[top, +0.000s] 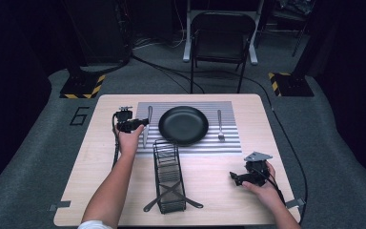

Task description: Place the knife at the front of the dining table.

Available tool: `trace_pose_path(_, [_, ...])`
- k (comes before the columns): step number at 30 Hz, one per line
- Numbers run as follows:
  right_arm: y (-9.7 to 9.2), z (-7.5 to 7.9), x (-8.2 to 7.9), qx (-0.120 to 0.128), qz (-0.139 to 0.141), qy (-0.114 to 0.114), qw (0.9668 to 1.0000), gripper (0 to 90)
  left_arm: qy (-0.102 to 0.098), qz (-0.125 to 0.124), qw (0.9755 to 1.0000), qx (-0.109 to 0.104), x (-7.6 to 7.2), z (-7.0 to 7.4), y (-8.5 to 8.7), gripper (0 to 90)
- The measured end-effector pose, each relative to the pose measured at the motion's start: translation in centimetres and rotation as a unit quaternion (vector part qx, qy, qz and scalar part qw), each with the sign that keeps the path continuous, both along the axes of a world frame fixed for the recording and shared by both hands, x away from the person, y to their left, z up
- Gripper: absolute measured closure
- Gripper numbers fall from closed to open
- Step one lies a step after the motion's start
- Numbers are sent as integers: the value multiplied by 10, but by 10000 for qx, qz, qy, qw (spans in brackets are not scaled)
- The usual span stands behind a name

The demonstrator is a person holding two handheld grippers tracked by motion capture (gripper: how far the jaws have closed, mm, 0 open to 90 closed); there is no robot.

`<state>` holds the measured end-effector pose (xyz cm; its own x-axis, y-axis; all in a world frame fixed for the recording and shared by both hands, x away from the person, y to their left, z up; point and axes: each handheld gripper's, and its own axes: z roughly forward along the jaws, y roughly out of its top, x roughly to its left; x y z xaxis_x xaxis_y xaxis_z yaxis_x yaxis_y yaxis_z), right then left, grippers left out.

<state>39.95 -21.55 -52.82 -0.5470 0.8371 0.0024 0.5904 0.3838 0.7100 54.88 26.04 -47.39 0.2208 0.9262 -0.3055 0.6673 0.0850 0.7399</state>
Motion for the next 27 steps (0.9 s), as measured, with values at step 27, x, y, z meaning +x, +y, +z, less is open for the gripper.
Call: trace_pose_path(27, [0,0,0,0,2,0,10000,0,-385,-975,9907,872,-99,40,23,425])
